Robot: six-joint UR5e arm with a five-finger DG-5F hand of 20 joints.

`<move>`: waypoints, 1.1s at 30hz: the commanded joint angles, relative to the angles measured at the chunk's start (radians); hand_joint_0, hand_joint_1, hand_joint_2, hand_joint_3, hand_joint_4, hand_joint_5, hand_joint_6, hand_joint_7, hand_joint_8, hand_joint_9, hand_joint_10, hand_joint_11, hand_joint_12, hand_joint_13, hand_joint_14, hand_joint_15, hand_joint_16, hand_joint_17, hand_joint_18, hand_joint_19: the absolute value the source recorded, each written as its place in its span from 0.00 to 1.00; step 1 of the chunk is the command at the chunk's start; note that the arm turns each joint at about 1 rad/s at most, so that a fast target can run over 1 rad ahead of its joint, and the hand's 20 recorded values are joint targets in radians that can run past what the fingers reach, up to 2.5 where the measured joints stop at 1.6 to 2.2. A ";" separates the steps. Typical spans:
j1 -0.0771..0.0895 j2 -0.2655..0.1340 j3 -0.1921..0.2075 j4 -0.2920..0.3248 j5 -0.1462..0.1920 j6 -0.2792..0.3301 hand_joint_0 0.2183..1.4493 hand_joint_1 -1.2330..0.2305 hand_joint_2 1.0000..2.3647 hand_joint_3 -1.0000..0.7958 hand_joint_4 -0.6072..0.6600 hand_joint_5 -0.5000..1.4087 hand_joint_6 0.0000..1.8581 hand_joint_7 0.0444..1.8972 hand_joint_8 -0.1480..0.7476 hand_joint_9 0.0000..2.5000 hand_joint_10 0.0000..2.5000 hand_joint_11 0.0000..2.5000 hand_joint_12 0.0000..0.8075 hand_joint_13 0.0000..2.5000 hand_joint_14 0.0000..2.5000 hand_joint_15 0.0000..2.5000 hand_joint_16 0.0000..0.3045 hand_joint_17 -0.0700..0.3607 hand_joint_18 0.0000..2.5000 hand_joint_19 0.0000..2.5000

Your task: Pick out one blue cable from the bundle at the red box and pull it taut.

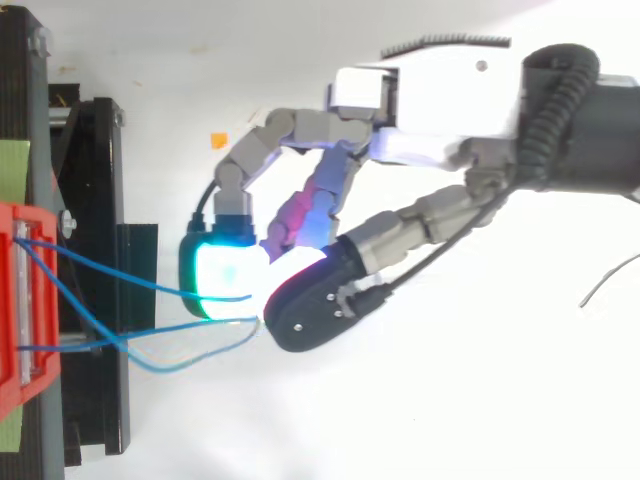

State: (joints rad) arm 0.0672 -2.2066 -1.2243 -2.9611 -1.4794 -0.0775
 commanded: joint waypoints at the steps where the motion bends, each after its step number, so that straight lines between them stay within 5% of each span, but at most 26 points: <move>1: 0.002 0.079 -0.055 -0.027 0.014 -0.001 0.31 0.31 0.01 0.45 0.37 0.27 0.46 0.44 0.40 0.54 0.01 0.18 0.42 0.36 0.00 0.12 0.15 0.39 0.33 0.18; 7: 0.013 0.157 -0.164 0.010 0.079 0.025 0.31 0.31 0.01 0.45 0.37 0.27 0.46 0.44 0.40 0.55 0.01 0.17 0.41 0.36 0.00 0.12 0.14 0.39 0.34 0.19; 10: 0.023 0.168 -0.176 0.022 0.113 0.065 0.31 0.31 0.01 0.45 0.37 0.27 0.46 0.44 0.40 0.55 0.01 0.18 0.41 0.36 0.00 0.12 0.14 0.39 0.34 0.19; 17: 0.034 0.166 -0.176 0.010 0.116 0.107 0.31 0.31 0.01 0.45 0.37 0.27 0.46 0.44 0.40 0.55 0.01 0.18 0.41 0.36 0.00 0.12 0.14 0.39 0.34 0.19; 27: 0.052 0.165 -0.178 -0.012 0.119 0.062 0.31 0.31 0.01 0.45 0.37 0.27 0.46 0.44 0.40 0.55 0.01 0.18 0.42 0.36 0.00 0.12 0.15 0.39 0.34 0.19; 33: 0.057 0.165 -0.235 0.017 0.113 0.061 0.31 0.31 0.01 0.45 0.37 0.27 0.46 0.44 0.41 0.55 0.01 0.18 0.42 0.36 0.00 0.12 0.15 0.39 0.34 0.19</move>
State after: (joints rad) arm 0.1204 -2.0418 -1.4295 -2.9652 -1.3637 -0.0172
